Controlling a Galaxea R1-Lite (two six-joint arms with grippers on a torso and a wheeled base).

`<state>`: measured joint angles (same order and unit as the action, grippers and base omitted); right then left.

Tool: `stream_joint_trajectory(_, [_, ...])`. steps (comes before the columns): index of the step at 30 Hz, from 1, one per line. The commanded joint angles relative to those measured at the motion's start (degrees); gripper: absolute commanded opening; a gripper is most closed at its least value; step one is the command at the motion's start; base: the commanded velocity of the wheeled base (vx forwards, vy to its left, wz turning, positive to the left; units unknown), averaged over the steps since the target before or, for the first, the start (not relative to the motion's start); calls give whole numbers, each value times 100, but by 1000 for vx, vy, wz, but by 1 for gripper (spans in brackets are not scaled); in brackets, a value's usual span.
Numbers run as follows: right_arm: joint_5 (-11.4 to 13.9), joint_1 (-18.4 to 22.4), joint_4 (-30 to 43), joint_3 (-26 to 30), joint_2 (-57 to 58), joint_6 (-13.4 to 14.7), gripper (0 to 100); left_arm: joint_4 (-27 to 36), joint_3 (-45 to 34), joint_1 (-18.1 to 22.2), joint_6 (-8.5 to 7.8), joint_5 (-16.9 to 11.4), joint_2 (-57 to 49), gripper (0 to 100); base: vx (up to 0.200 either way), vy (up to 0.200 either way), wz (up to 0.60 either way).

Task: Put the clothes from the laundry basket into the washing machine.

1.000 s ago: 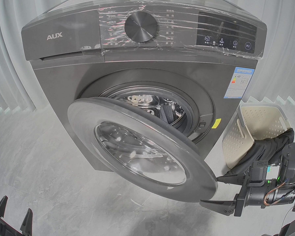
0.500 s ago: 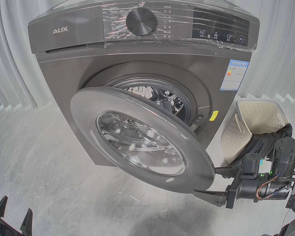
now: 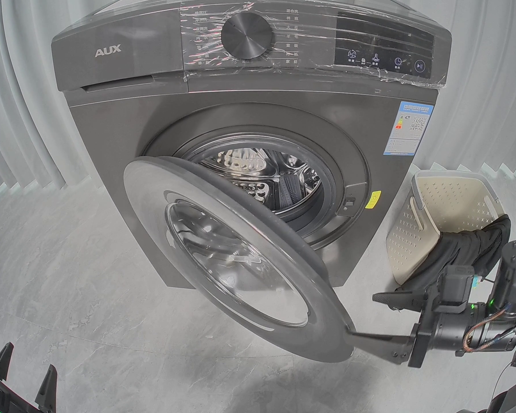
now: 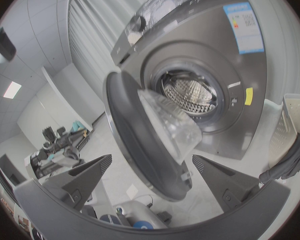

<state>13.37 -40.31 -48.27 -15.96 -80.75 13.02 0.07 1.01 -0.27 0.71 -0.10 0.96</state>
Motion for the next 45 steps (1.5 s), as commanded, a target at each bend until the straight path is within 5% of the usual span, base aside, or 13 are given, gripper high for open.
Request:
stream_joint_trajectory(1, [25, 419, -15, -311, 666, 201, 100, 1, -92, 0, 0, 1, -88, 100, 0, 0, 0])
stream_joint_trajectory(9, [69, 1395, 2, -628, -55, 183, 100, 1, -92, 0, 0, 1, -88, 100, 0, 0, 0])
stream_joint_trajectory(22, [-634, 709, -1000, -162, -1690, -45, 100, 1, -92, 0, 8, 1, -88, 100, 0, 0, 0])
stream_joint_trajectory(32, [-669, 68, -1799, 216, -1953, -54, 100, -7, -92, 0, 8, 1, -88, 100, 0, 0, 0])
stream_joint_trajectory(36, [-836, 155, -1896, 14, -2050, -54, 100, 1, -92, 0, 0, 1, -88, 100, 0, 0, 0])
stream_joint_trajectory(40, [-1399, 366, -2142, -593, -2630, -28, 100, 1, -92, 0, 8, 1, -88, 100, 0, 0, 0])
stream_joint_trajectory(45, [-1575, 437, -2248, -1146, -3289, -28, 100, 1, -92, 0, 8, 1, -88, 100, -160, 0, 0])
